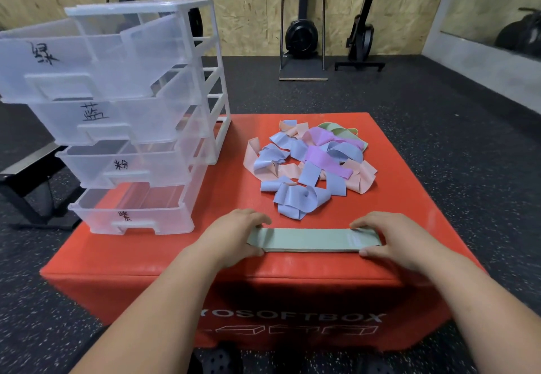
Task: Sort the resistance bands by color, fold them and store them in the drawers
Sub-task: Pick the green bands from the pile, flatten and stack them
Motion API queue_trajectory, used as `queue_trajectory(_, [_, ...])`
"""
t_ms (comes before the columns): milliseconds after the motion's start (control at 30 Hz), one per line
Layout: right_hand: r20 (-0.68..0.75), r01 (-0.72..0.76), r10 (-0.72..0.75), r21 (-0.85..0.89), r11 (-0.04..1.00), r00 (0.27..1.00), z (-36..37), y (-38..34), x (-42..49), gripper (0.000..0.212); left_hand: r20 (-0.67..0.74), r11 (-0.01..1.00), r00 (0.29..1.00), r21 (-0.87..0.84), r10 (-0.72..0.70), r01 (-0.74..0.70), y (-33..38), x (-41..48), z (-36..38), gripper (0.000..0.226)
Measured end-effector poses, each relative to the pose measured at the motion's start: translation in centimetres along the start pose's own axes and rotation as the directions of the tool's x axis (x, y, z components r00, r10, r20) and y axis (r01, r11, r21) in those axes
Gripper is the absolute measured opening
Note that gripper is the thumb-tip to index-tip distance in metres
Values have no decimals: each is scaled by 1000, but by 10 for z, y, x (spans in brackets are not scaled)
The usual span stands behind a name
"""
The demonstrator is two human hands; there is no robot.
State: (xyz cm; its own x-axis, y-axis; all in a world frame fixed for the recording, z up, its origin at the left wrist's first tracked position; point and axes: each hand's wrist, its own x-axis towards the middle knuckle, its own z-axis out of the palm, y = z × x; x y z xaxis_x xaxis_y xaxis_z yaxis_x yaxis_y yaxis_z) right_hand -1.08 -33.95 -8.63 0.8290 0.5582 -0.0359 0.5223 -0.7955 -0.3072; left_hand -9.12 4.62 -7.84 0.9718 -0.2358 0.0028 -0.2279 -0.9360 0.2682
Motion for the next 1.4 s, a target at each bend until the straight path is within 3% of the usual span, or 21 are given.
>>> queue_trajectory(300, [46,3,-2,-6,1000,999,-3,7,12,67,19,1000,1000,0,0,0,1,5,-3,75])
queue_trajectory(567, [24,35,-36,38,999,999,-8,4,13,84,-17,999,999,-1,41,-41,-4,10,-1,76])
queue_trajectory(933, [-280,-23,52,105,994,959,-9,-8,70,50,-270,1000,963,-21,14,-20,7,88,1,54])
queue_trajectory(1133, [-381,-89,139,146,985,914,-19,5,143,58,-335,998,942,-66,-32,10,18,144,14,52])
queue_trajectory(1267, [-368,-178,190,69,982,910,-45,28,202,45,-344,997,938,-72,-51,28,19,163,28,49])
queue_trajectory(1400, [-234,-310,289,-57,949,928,-62,68,264,53,-342,998,939,-66,-40,18,18,171,33,51])
